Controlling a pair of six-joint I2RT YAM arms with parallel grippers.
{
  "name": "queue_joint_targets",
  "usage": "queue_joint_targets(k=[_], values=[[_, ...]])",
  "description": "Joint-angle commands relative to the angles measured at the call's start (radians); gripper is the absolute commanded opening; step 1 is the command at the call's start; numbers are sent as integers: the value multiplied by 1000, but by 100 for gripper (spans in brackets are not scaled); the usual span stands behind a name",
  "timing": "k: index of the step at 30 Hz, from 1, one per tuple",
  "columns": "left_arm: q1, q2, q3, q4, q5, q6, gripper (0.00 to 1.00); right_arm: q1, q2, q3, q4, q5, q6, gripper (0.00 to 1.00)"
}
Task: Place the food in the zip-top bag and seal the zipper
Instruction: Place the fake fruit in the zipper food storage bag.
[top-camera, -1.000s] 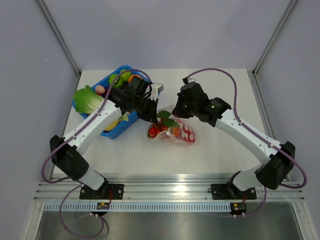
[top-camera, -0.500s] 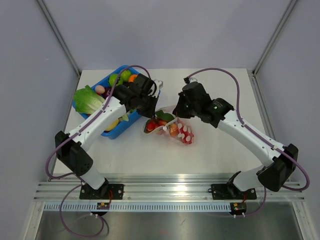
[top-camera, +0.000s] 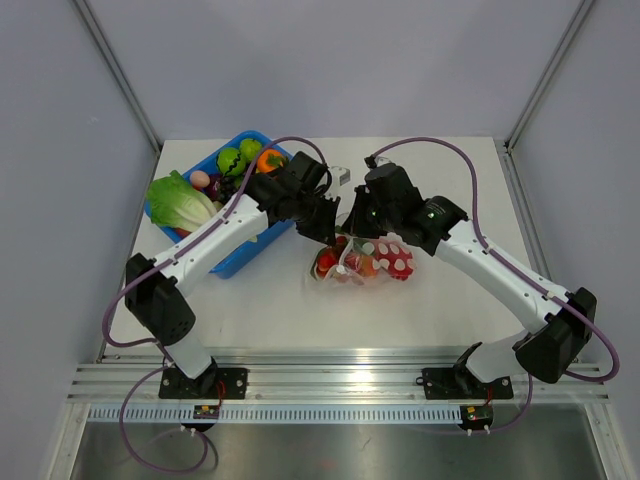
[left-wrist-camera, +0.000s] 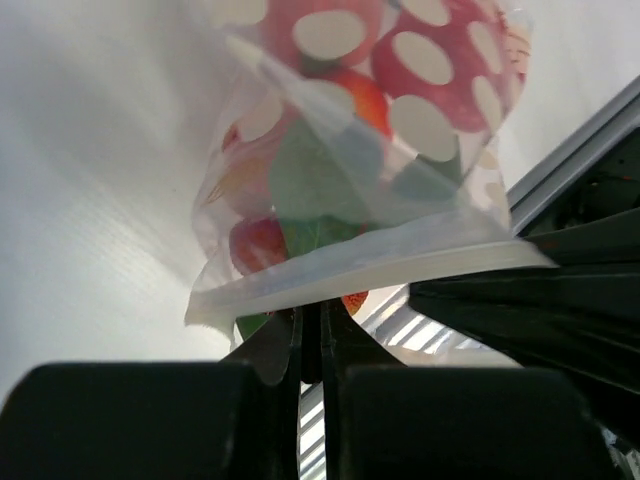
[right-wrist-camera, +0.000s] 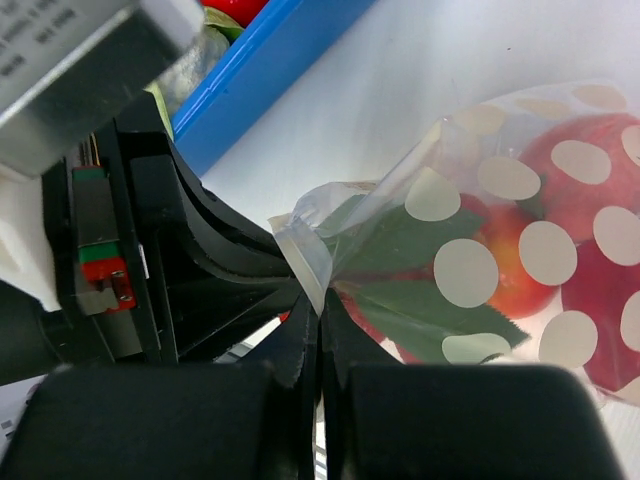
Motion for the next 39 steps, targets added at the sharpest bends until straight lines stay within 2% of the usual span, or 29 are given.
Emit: queue_joint_targets(k=[1,9,12,18,24,26,27,28,30,31,34,39], values=[[-3,-3,39,111,65,-38,0,0,-17,46,60,-32,14,0],[3,-109,-11,242,-74,-114,0,0,-48,18,88,-32,29,0],[6,-141,-57,289,-87,-137,0,-1,-59,-8,114,-80,52,0],[6,-165,-116,361,-62,-168,0,0,-79,-40,200,-143,101,0],[5,-144,-177,394,-14,-173,1,0,-85,-60,198,-124,114,0],[5,-113,-165,342,-16,-156,19,0,-82,-72,203,-123,121,0],[5,-107,-160,326,-16,-151,24,0,-83,-77,209,-124,121,0],[5,-107,-159,314,-14,-148,36,0,-82,-81,212,-124,126,0],[5,-130,-153,293,-14,-134,50,-1,-86,-94,220,-117,137,0],[5,-139,-145,280,-19,-128,67,-1,-86,-98,223,-114,141,0],[5,-159,-87,208,-33,-90,82,-10,-91,-115,240,-130,146,0],[5,-179,-2,79,-11,-35,92,-37,-103,-152,289,-187,176,0]])
